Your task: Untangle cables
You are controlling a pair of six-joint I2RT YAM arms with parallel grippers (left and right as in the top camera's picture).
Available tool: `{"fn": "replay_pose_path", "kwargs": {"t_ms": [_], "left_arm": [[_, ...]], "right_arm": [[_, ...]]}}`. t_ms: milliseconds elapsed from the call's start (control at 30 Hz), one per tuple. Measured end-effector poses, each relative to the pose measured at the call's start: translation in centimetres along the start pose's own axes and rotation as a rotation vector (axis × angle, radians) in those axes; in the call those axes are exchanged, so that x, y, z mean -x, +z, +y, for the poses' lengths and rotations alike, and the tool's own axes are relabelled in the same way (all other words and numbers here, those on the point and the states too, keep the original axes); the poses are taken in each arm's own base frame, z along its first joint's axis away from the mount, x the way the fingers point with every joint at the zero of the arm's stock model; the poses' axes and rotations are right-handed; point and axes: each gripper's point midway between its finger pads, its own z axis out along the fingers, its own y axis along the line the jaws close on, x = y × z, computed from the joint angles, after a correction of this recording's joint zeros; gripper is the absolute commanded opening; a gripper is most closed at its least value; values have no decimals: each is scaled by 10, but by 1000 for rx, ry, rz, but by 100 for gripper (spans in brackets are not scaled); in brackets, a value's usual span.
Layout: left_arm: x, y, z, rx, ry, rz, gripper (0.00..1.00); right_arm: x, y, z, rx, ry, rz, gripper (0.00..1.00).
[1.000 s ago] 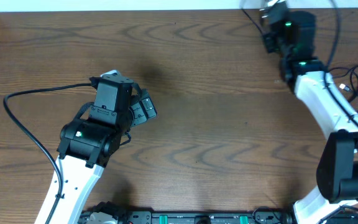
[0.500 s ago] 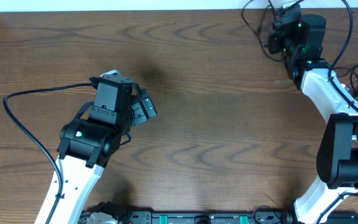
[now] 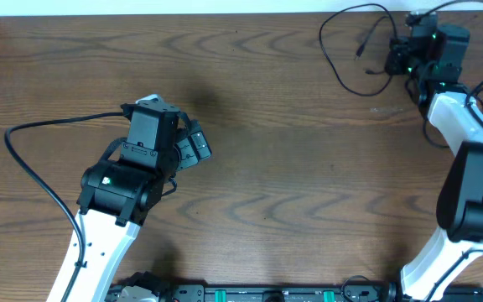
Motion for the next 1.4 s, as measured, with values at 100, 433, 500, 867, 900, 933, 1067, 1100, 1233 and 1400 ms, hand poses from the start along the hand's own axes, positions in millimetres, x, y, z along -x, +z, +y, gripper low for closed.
{"fn": "replay_pose_path", "kwargs": {"t_ms": [100,433,500,867,900,933,1067,1100,1233,1400], "left_arm": [[0,0,0,0,0,0,98],[0,0,0,0,0,0,98],[0,0,0,0,0,0,98],[0,0,0,0,0,0,98],[0,0,0,0,0,0,98],[0,0,0,0,0,0,98],[0,0,0,0,0,0,98],[0,0,0,0,0,0,98],[0,0,0,0,0,0,98],[0,0,0,0,0,-1,98]], "right_arm": [[-34,20,-22,-31,31,53,1],[-108,48,-60,-141,76,181,1],[-108,46,-69,-165,82,181,1],[-106,26,-111,-238,158,287,99],[-103,26,-110,-230,158,291,99],[-99,26,-108,-221,155,292,99],[-60,15,-102,-209,138,233,99],[-41,8,-100,-206,128,197,99],[43,-38,-86,-208,80,33,99],[129,-118,-60,-212,30,-135,99]]}}
